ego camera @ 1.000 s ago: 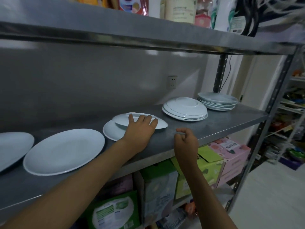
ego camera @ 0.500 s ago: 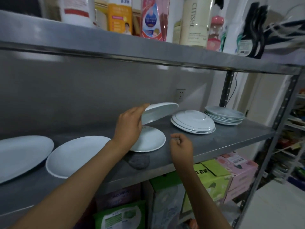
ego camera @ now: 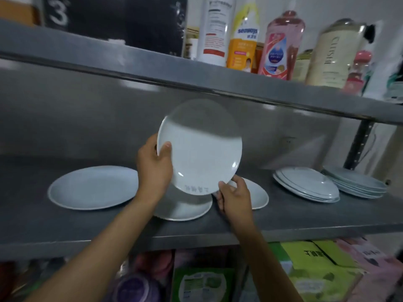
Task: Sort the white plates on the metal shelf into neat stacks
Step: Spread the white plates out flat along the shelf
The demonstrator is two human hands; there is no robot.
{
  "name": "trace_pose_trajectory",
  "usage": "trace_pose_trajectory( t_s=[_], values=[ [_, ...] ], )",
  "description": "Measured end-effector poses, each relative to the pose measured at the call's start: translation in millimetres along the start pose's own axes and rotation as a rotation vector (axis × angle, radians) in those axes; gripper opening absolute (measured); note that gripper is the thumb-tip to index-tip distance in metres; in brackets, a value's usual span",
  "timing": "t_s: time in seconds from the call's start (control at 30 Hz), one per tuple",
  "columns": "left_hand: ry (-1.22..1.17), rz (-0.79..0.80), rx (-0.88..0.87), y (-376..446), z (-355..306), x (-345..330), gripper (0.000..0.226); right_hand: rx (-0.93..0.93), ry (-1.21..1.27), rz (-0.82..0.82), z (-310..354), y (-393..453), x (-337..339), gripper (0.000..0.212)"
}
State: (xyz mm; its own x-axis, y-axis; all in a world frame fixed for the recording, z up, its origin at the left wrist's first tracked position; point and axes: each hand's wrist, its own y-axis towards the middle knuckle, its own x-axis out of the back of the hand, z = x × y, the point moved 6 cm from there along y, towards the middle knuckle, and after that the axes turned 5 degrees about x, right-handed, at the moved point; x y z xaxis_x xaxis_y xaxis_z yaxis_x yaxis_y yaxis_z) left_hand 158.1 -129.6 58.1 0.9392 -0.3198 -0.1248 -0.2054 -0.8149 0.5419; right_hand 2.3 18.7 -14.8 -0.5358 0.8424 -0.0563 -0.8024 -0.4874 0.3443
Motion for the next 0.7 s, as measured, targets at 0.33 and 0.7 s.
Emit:
trace_pose_trajectory(
  t_s=[0.33, 0.7],
  values=[
    [0.04, -0.115, 0.23, 21, 26, 138, 0.02, -0.122, 0.117, 0.184, 9, -32, -124, 0.012],
    [0.443, -0.238, 0.126, 23, 7, 230, 0.03, -0.357, 0.101, 0.266, -18, -66, -229, 0.014]
  ],
)
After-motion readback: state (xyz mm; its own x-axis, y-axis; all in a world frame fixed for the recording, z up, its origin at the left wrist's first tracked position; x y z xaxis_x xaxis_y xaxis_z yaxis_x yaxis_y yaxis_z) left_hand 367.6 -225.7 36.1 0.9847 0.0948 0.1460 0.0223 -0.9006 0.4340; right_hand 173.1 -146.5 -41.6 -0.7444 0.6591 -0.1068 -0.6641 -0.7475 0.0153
